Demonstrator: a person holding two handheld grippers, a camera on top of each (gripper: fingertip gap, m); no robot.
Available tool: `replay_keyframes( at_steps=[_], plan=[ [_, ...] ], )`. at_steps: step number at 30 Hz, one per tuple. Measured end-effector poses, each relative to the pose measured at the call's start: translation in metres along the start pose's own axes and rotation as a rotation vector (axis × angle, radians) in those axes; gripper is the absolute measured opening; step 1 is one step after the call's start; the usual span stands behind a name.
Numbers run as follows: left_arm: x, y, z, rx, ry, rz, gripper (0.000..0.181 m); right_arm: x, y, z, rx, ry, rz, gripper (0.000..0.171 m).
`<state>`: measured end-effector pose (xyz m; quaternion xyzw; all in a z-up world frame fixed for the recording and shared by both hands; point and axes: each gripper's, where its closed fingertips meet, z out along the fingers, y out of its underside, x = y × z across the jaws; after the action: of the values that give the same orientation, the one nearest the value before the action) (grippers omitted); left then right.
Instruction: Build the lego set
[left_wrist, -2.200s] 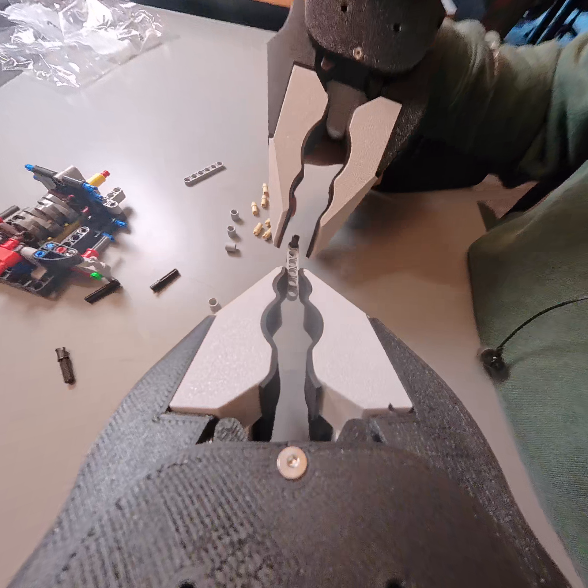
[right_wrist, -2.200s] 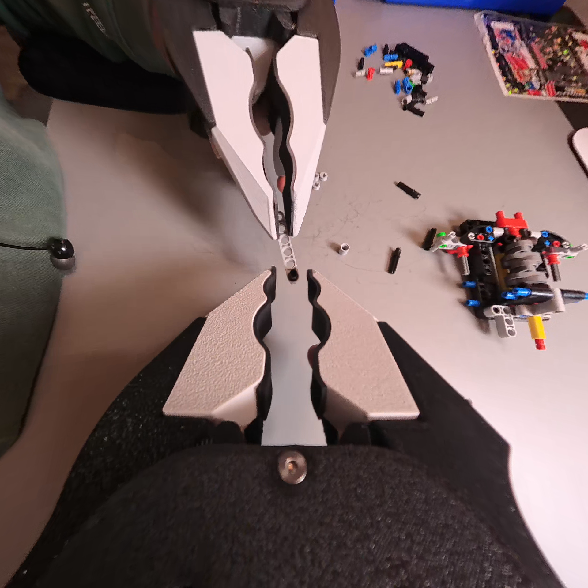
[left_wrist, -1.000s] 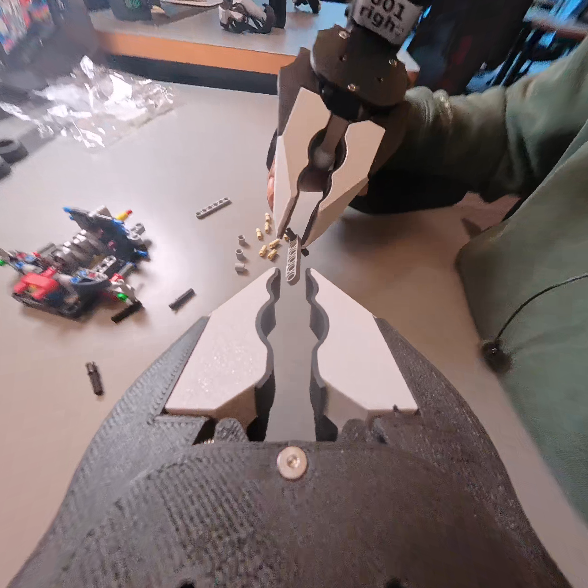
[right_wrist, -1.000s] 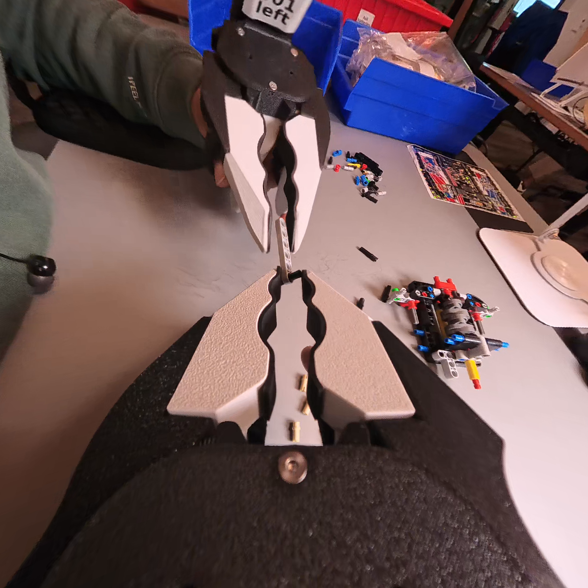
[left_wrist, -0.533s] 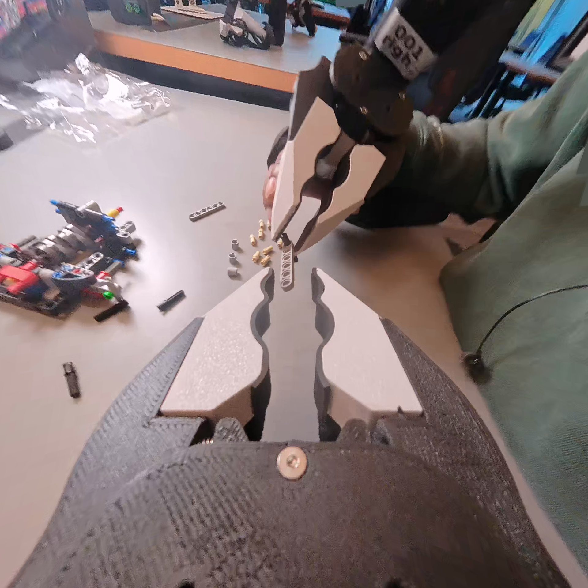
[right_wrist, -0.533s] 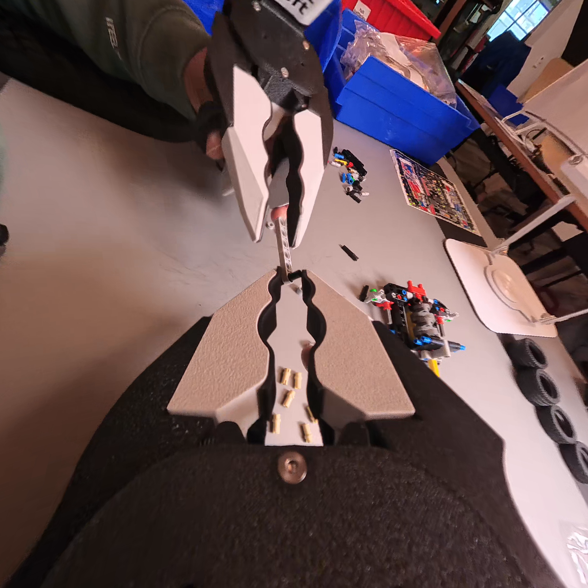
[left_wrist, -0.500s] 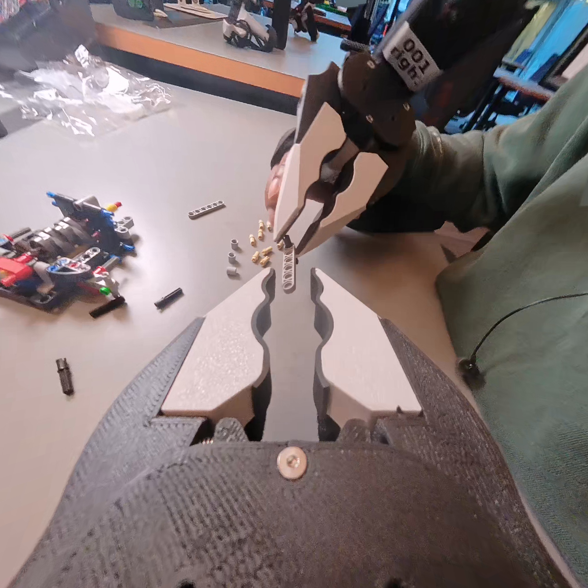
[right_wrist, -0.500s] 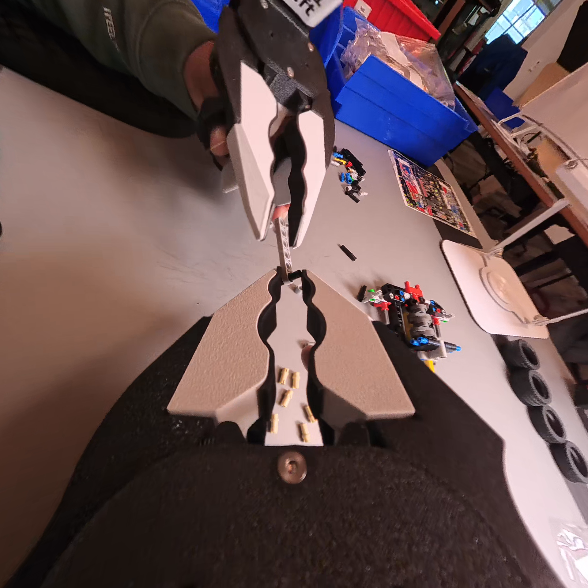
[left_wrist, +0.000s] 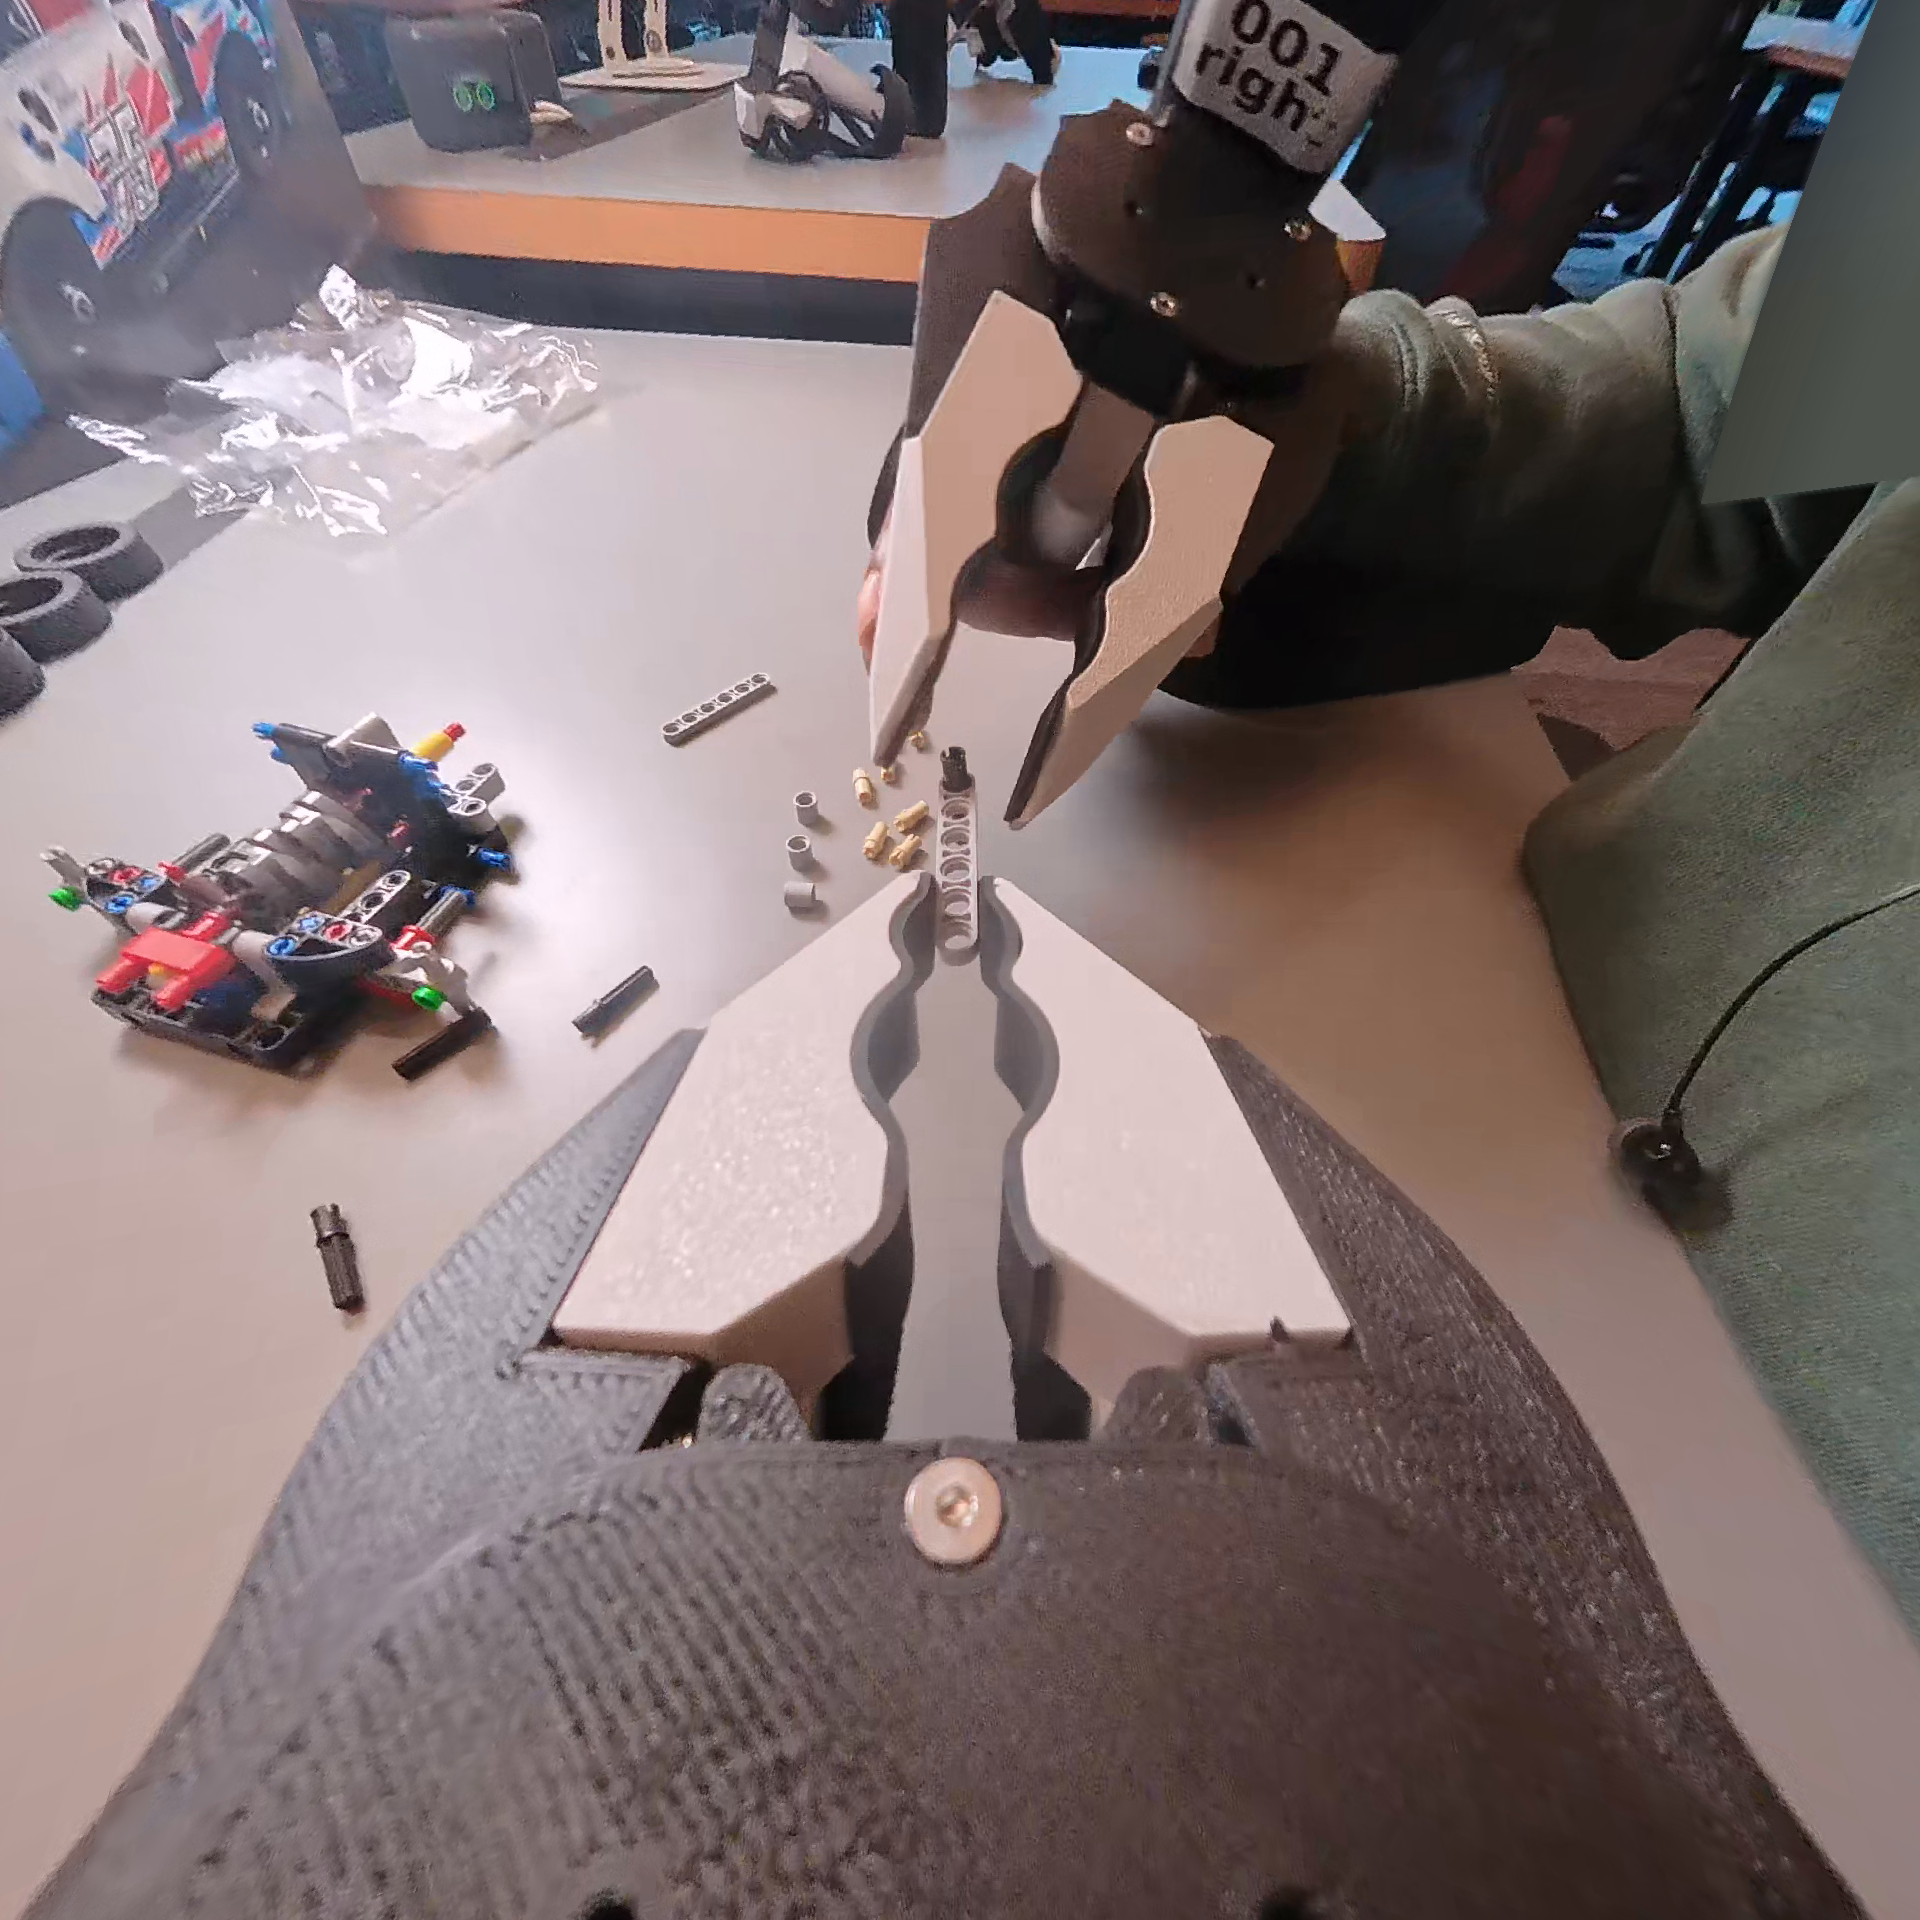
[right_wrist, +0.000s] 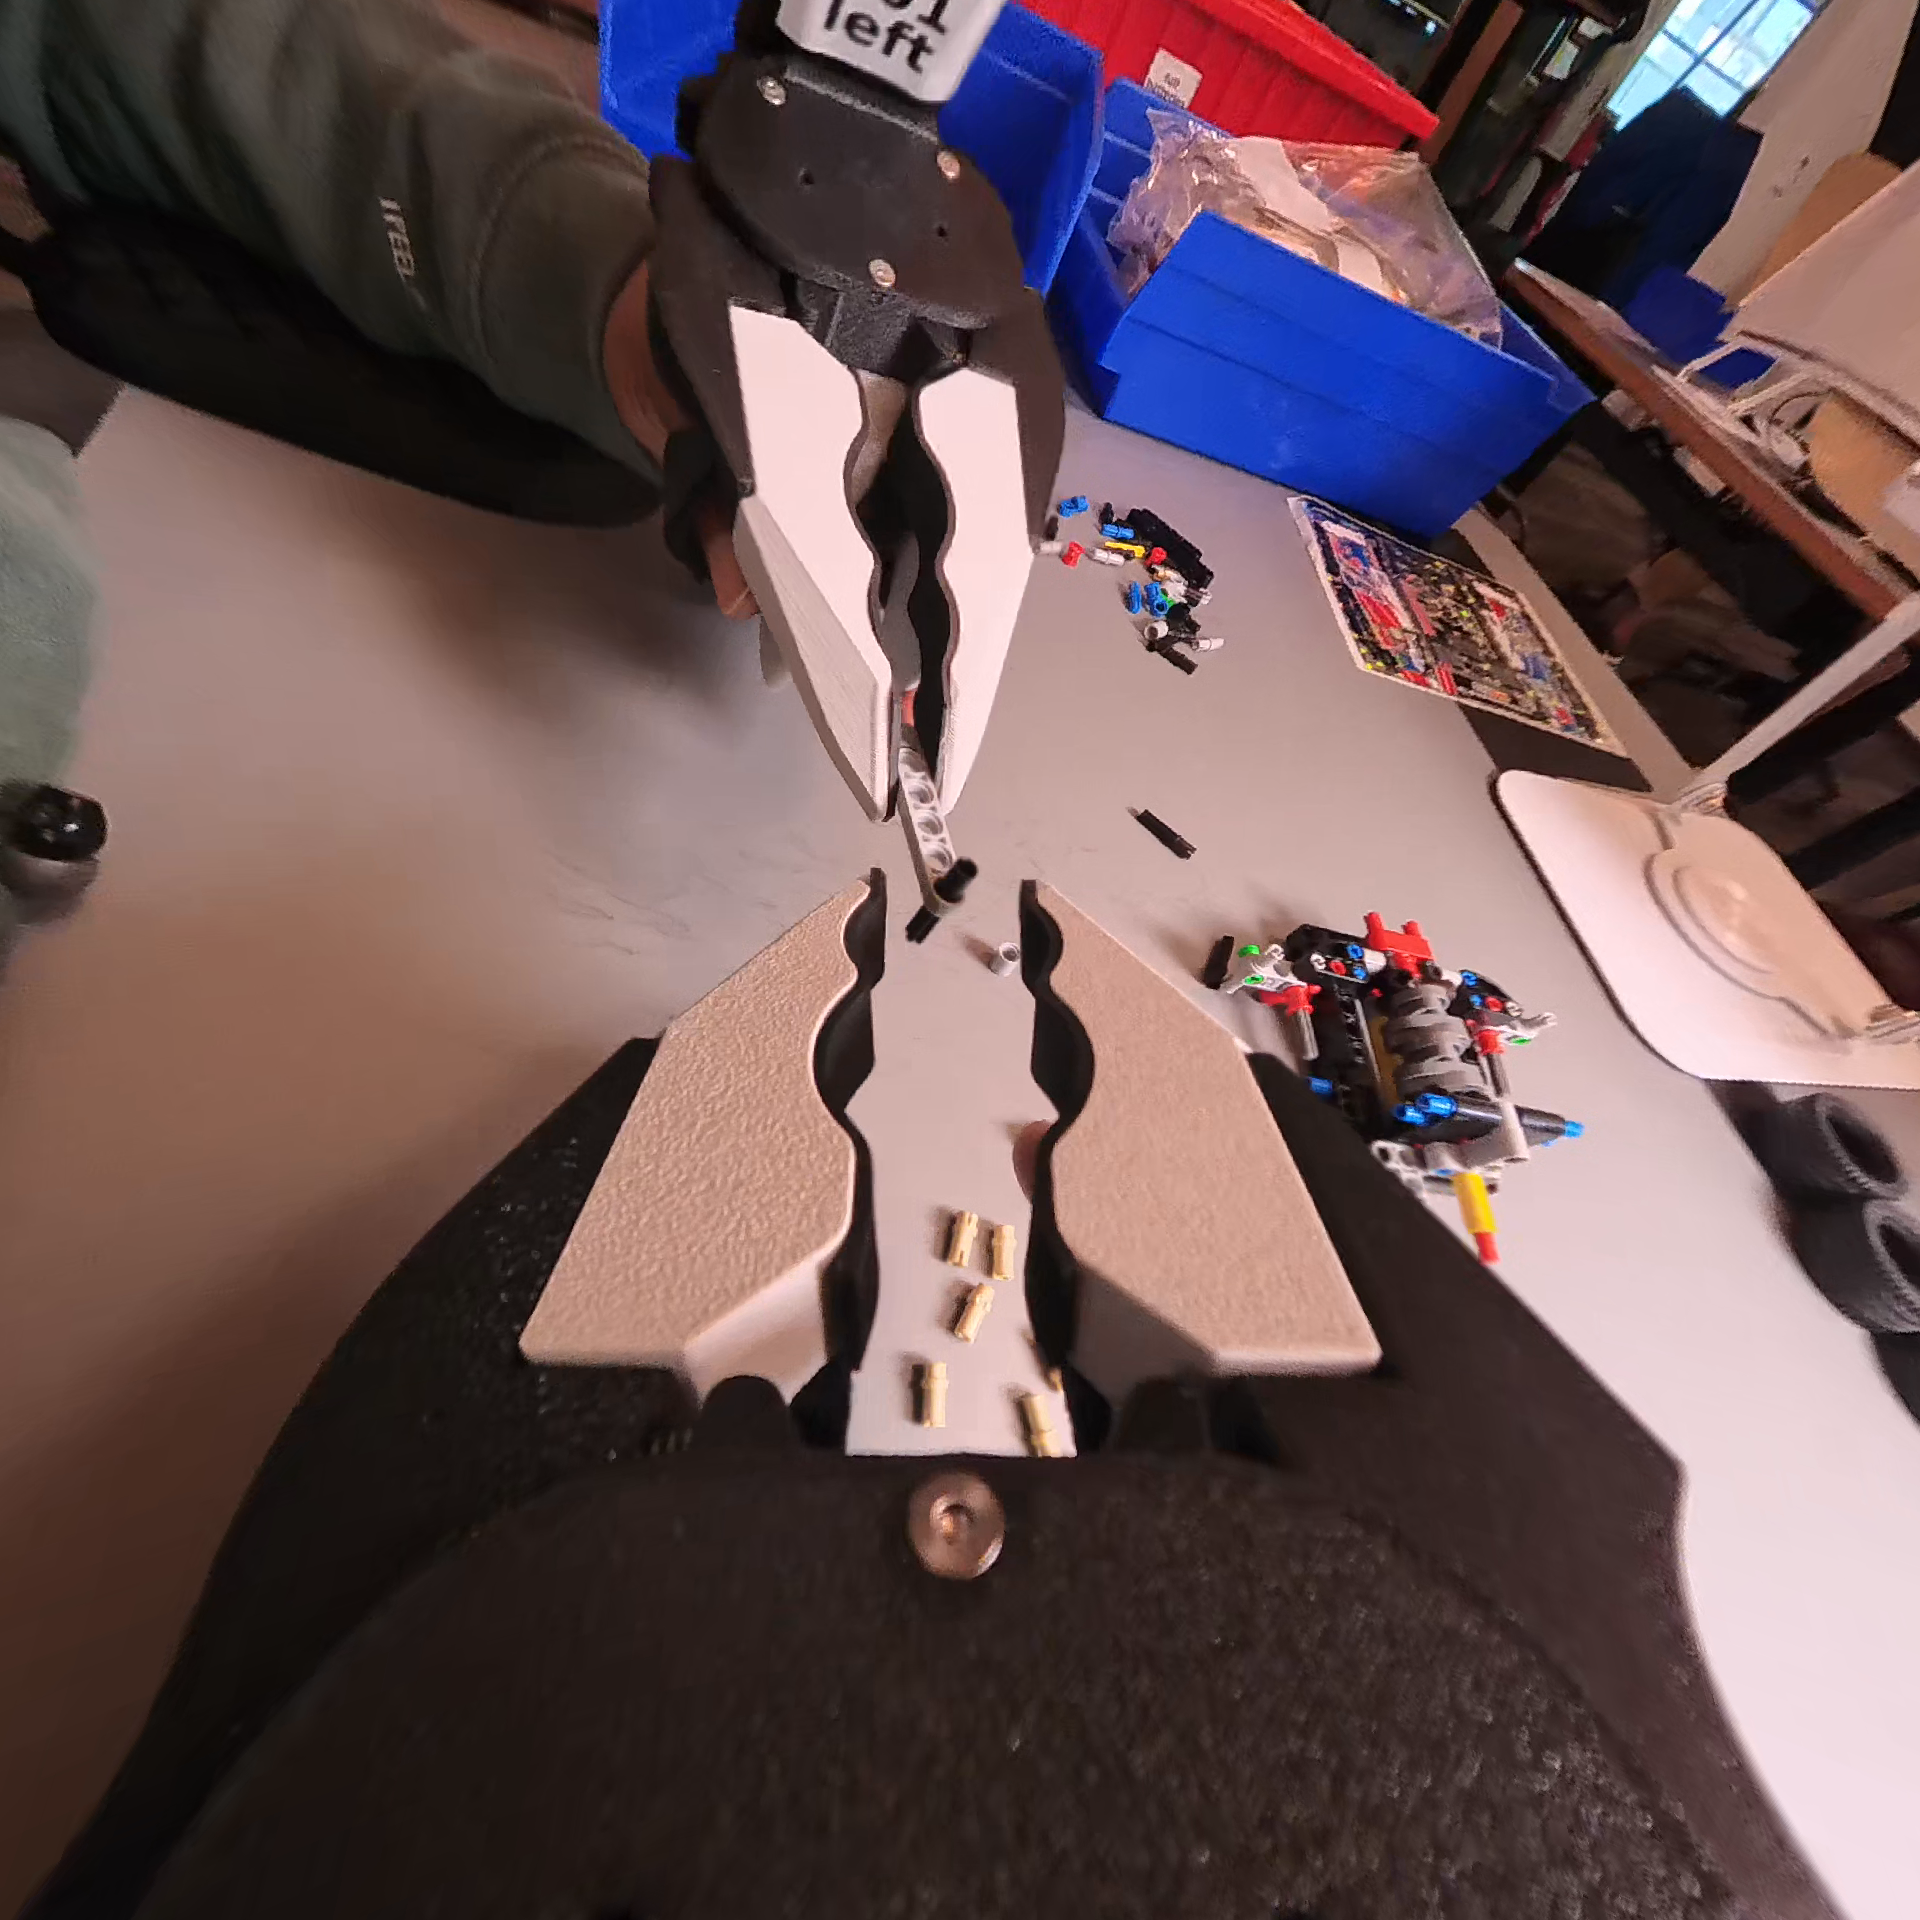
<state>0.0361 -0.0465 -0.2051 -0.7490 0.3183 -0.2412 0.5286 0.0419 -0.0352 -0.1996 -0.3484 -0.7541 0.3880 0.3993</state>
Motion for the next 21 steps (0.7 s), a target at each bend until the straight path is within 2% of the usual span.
replay_keyframes(
  at_steps=[4,11,21],
  plan=[
    [0.0012,-0.0004,-0.0001,-0.002,-0.009,0.039,0.005,-0.0005,-0.0025,-0.0015,0.026,-0.028,0.060,0.022],
    [0.0056,0.0005,0.0013,-0.012,-0.011,0.095,0.005,-0.0071,-0.0003,0.0006,0.022,-0.078,0.108,0.006],
    [0.0065,0.0026,0.0023,-0.016,0.010,0.053,0.005,-0.0078,0.0010,0.0011,0.018,-0.100,0.151,0.005]
  ],
)
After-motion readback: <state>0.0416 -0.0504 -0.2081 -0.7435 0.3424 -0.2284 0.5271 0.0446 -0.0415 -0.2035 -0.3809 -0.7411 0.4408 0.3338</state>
